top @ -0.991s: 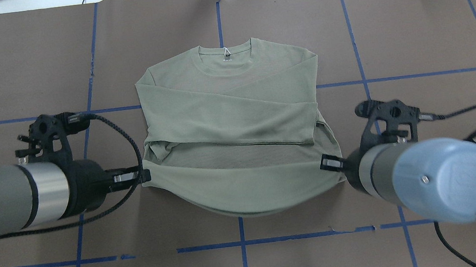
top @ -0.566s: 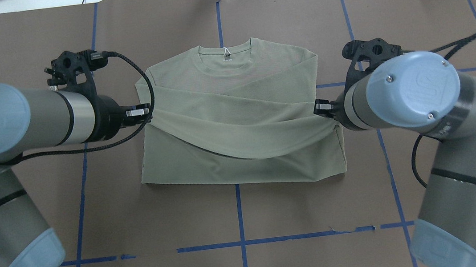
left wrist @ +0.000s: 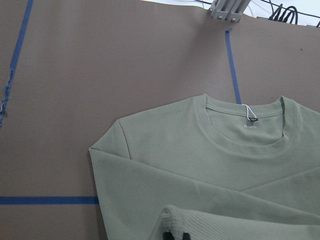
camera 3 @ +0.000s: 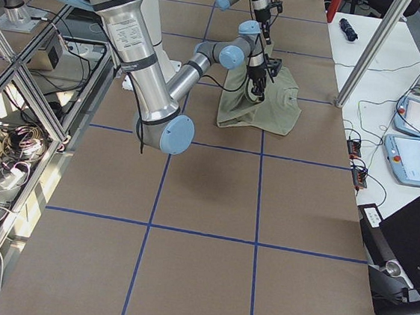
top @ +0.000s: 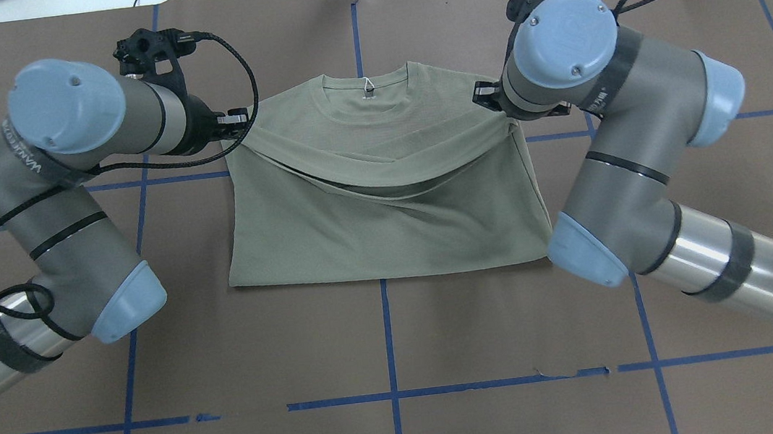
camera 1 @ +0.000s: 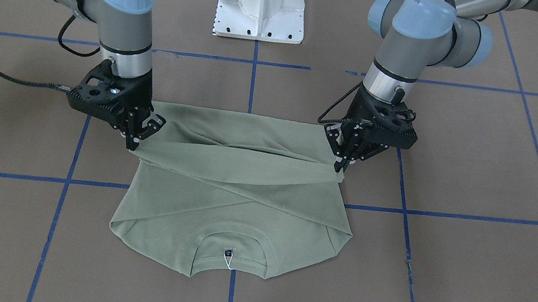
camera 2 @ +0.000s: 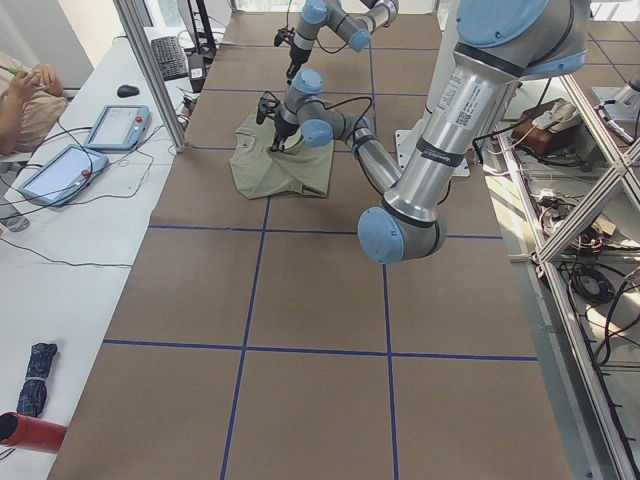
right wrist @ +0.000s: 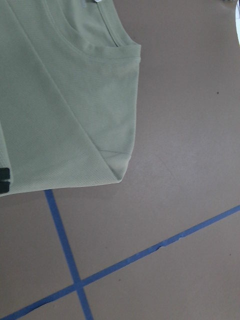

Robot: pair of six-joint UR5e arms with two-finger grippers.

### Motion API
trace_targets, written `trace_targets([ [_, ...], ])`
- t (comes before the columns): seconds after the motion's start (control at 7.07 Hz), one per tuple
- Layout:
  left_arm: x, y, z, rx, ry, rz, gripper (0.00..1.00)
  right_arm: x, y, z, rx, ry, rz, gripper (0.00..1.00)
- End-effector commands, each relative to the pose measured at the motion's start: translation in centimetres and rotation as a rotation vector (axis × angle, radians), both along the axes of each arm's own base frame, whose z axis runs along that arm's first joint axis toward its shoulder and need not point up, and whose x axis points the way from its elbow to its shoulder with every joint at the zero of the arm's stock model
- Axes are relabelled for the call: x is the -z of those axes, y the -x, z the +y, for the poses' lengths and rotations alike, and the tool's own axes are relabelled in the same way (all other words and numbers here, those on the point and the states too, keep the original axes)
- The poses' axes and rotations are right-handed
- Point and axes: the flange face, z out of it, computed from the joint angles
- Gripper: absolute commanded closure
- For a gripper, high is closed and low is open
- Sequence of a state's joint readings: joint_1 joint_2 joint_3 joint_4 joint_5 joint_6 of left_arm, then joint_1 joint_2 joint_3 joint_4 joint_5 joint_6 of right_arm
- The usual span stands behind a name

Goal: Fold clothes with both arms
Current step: 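Lift the hem with both grippers and fold it toward the collar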

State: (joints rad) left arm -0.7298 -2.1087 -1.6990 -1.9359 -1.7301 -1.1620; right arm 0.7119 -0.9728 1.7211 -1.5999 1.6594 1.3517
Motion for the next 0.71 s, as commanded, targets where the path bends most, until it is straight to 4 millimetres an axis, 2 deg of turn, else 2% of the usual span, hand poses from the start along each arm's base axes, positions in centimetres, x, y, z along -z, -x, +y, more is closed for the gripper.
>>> trace_targets([
  [0.0, -3.0, -3.6, -4.2, 0.049, 0.016, -0.073, 1.00, -2.6, 3.2, -6.6, -0.005, -0.009, 0.025, 1.00],
  [0.42, -3.3, -2.4, -6.1, 0.060, -0.042, -0.097, 1.00, -3.4, 0.0, -9.3, 0.025, -0.007, 0.031, 1.00],
  [0.57, -5.0, -2.9, -6.8, 0.058, -0.023, -0.124, 1.00, -4.3, 0.5, -9.5, 0.030, 0.007, 0.045, 1.00],
])
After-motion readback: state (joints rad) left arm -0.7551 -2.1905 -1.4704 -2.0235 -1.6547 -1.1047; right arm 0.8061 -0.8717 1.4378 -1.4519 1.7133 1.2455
